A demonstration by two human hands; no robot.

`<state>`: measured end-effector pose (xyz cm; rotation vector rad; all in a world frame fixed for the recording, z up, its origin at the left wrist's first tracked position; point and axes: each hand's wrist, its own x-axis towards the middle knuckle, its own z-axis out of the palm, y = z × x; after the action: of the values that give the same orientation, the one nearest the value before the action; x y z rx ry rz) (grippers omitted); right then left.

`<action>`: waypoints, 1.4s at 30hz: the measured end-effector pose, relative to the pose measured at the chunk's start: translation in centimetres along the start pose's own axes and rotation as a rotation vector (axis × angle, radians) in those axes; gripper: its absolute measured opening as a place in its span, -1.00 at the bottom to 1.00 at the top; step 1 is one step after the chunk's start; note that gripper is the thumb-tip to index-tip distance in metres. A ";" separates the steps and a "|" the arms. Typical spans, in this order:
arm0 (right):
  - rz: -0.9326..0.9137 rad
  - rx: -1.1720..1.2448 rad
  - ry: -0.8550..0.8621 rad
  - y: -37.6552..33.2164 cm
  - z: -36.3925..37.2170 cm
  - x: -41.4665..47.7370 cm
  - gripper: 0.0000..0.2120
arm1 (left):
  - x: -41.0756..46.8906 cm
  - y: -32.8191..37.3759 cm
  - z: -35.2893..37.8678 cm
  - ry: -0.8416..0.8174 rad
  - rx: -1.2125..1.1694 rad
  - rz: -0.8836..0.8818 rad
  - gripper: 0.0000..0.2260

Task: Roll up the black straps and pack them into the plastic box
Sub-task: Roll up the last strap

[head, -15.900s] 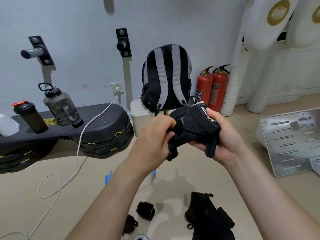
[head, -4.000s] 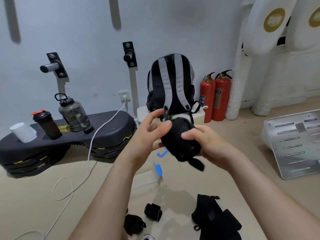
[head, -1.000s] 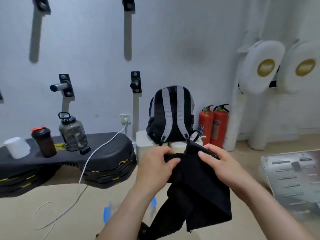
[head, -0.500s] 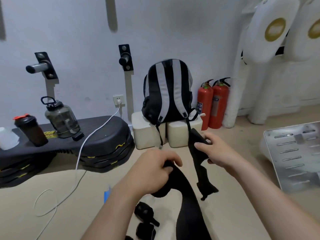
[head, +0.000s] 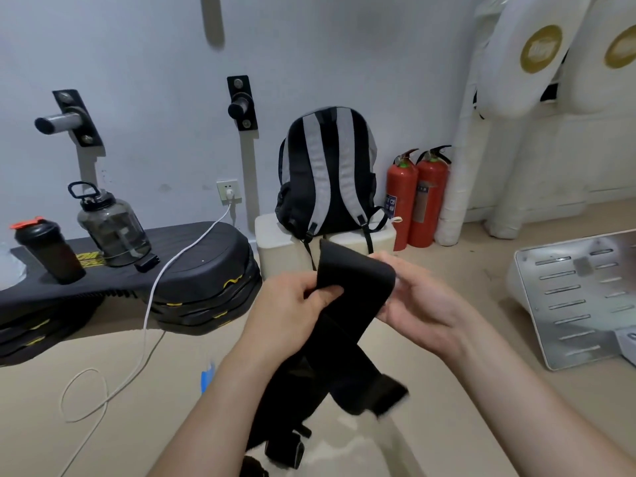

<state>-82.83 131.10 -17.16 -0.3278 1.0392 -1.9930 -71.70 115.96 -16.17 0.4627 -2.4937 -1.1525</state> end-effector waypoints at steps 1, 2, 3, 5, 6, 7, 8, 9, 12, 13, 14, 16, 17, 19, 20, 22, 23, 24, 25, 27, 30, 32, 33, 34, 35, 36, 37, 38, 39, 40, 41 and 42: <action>-0.011 -0.018 -0.006 0.1 0.0 0.0 -0.70 | -0.1 0.0 -0.1 0.013 0.082 0.018 -0.76; -0.005 -0.042 -0.015 0.2 0.1 -0.2 -0.61 | -0.2 -0.2 0.0 0.026 0.141 0.024 -0.74; 0.003 -0.078 -0.039 0.2 0.2 -0.3 -0.54 | -0.3 -0.4 0.0 0.038 0.189 0.028 -0.70; 0.027 -0.206 -0.066 0.2 -0.1 -0.1 -0.49 | -0.3 -0.4 0.1 0.041 0.306 0.074 -0.62; 0.045 -0.287 -0.050 0.0 0.1 -0.1 -0.51 | -0.4 -0.4 0.3 0.023 0.362 0.102 -0.60; 0.048 -0.361 -0.045 -0.1 0.1 -0.1 -0.56 | -0.5 -0.2 0.4 -0.008 0.416 0.128 -0.61; 0.034 -0.426 -0.042 -0.2 0.4 -0.2 -0.65 | -0.6 -0.1 0.4 -0.041 0.464 0.139 -0.63; 0.000 -0.470 -0.043 -0.2 0.6 -0.3 -0.76 | -0.6 -0.1 0.5 -0.067 0.503 0.140 -0.65; -0.150 -0.347 0.069 -1.4 1.4 -0.7 -0.79 | -0.4 -0.7 0.4 -0.173 0.546 0.102 -0.78; -0.205 -0.274 0.119 -1.9 1.3 -0.7 -0.75 | -0.4 -0.9 0.3 -0.238 0.556 0.071 -0.82; -0.263 -0.234 0.169 -2.4 0.9 -0.7 -0.72 | -0.3 -1.0 0.3 -0.315 0.572 0.032 -0.80; -0.353 -0.274 0.253 -3.0 0.5 -0.8 -0.73 | -0.2 -1.4 0.7 -0.437 0.567 -0.024 -0.73; -0.386 -0.330 0.297 -2.9 0.4 -0.8 -0.76 | -0.1 -1.5 0.9 -0.469 0.530 -0.041 -0.73; -0.433 -0.553 0.411 -2.8 0.6 -0.6 -0.86 | -0.3 -1.5 1.1 -0.506 0.422 -0.066 -0.79; -0.453 -0.690 0.471 -2.7 0.5 -0.5 -0.90 | -0.4 -1.5 1.2 -0.526 0.373 -0.077 -0.84; -0.480 -0.877 0.544 -2.4 0.6 -0.2 -0.92 | -0.7 -1.8 1.0 -0.576 0.300 -0.087 -0.90; -0.489 -0.894 0.538 -2.2 0.7 0.0 -0.93 | -0.8 -1.8 0.9 -0.586 0.268 -0.070 -0.86; -0.484 -0.895 0.517 -1.9 0.8 0.1 -0.94 | -0.9 -1.6 0.7 -0.576 0.217 -0.041 -0.82; -0.476 -0.892 0.482 -1.6 1.0 0.2 -0.94 | -0.9 -1.4 0.7 -0.551 0.133 -0.016 -0.84; -0.431 -0.919 0.402 -0.8 1.4 0.2 -0.93 | -0.9 -0.7 0.9 -0.475 -0.113 0.019 -0.83; -0.357 -0.899 0.363 0.1 1.8 0.3 -0.87 | -0.7 0.0 1.2 -0.393 -0.312 -0.042 -0.60; -0.278 -0.795 0.341 -0.1 1.9 -0.1 -0.75 | -0.5 -0.1 1.3 -0.332 -0.332 -0.056 -0.61; -0.214 -0.751 0.295 -0.3 1.7 -0.3 -0.70 | -0.4 -0.2 1.3 -0.280 -0.347 -0.074 -0.63; -0.153 -0.764 0.250 -0.4 1.5 -0.6 -0.67 | -0.3 -0.2 1.3 -0.220 -0.364 -0.093 -0.65; -0.113 -0.823 0.230 -0.5 1.3 -0.8 -0.67 | -0.1 -0.2 1.2 -0.165 -0.373 -0.118 -0.66; -0.110 -0.913 0.258 -0.4 1.1 -0.9 -0.67 | 0.1 -0.2 1.1 -0.126 -0.365 -0.135 -0.66; -0.148 -1.004 0.323 -0.1 0.9 -0.8 -0.67 | 0.1 -0.1 1.0 -0.106 -0.337 -0.132 -0.66; -0.202 -1.072 0.384 0.2 0.9 -0.7 -0.66 | 0.2 0.1 1.1 -0.106 -0.288 -0.112 -0.65; -0.239 -1.110 0.383 0.4 1.1 -0.7 -0.64 | 0.2 0.1 1.3 -0.115 -0.232 -0.085 -0.63; -0.221 -1.133 0.318 0.5 1.5 -0.8 -0.61 | 0.2 0.0 1.6 -0.134 -0.171 -0.054 -0.61; -0.163 -1.135 0.228 0.7 1.7 -0.8 -0.58 | 0.2 0.1 1.8 -0.163 -0.119 -0.030 -0.61; -0.095 -1.087 0.159 0.9 1.8 -0.8 -0.54 | 0.1 0.2 1.9 -0.202 -0.090 -0.014 -0.63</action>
<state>-80.83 130.51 -16.64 -0.7939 2.1810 -1.3594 -72.63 117.29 -17.15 0.3548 -2.5965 -1.3729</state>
